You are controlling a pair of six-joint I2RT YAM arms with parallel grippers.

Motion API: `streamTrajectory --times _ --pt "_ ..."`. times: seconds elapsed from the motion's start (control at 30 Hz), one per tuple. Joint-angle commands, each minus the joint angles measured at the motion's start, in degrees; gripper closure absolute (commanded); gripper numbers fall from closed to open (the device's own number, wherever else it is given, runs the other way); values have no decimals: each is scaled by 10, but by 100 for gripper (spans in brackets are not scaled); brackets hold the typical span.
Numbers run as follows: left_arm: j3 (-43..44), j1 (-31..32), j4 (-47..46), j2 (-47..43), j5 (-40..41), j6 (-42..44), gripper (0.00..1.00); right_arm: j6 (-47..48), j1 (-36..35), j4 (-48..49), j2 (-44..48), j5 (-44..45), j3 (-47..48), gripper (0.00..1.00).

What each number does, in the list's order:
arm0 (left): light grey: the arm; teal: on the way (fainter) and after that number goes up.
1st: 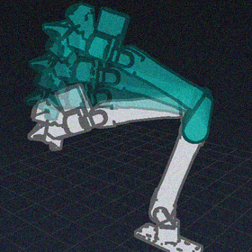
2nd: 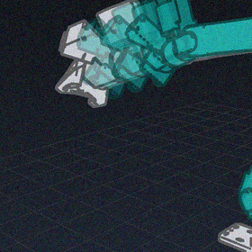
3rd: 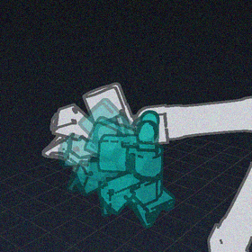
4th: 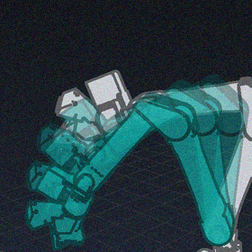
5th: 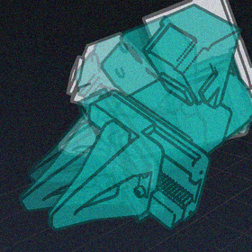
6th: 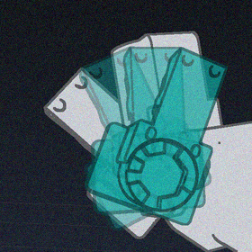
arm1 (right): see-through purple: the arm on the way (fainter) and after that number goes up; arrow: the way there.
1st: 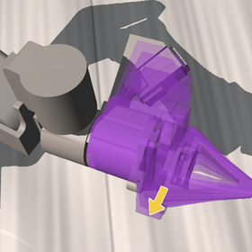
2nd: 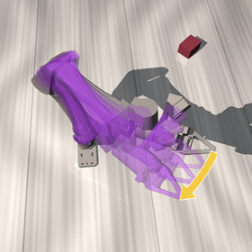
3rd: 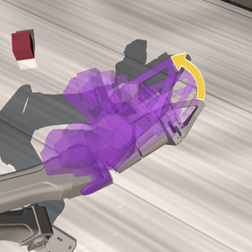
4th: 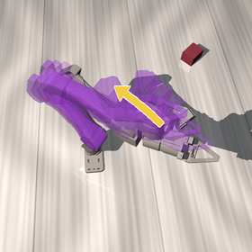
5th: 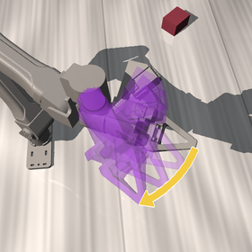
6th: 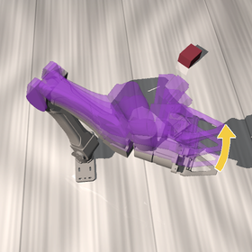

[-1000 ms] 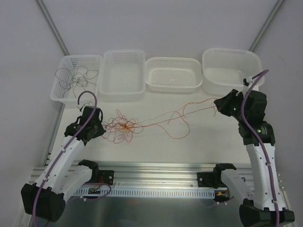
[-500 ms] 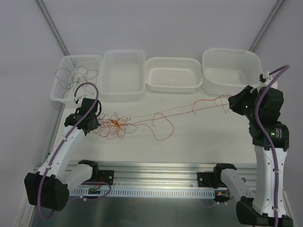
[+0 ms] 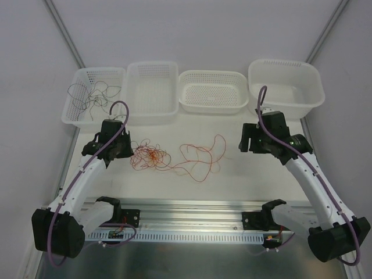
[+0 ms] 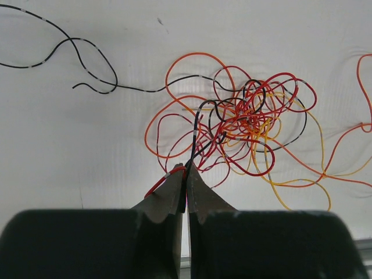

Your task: Untangle the cables

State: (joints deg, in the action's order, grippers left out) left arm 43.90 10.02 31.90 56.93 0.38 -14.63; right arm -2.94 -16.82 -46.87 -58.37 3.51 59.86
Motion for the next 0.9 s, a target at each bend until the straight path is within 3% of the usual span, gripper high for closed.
streamTrajectory --times 0.0,0.2,0.33,0.53,0.87 --pt "-8 -3 -46 6 -50 35 100 60 -65 65 -6 -52 17 27" --pt "-20 -3 -54 4 -58 31 100 151 -229 115 -114 -133 60 29" --pt "-24 -3 -55 -5 -49 29 100 151 -301 150 -208 -177 89 33" --pt "-29 -3 -58 -15 -34 26 100 118 -349 218 -326 -214 105 40" --pt "-29 -4 -61 -16 -12 25 100 116 -368 272 -424 -221 101 51"
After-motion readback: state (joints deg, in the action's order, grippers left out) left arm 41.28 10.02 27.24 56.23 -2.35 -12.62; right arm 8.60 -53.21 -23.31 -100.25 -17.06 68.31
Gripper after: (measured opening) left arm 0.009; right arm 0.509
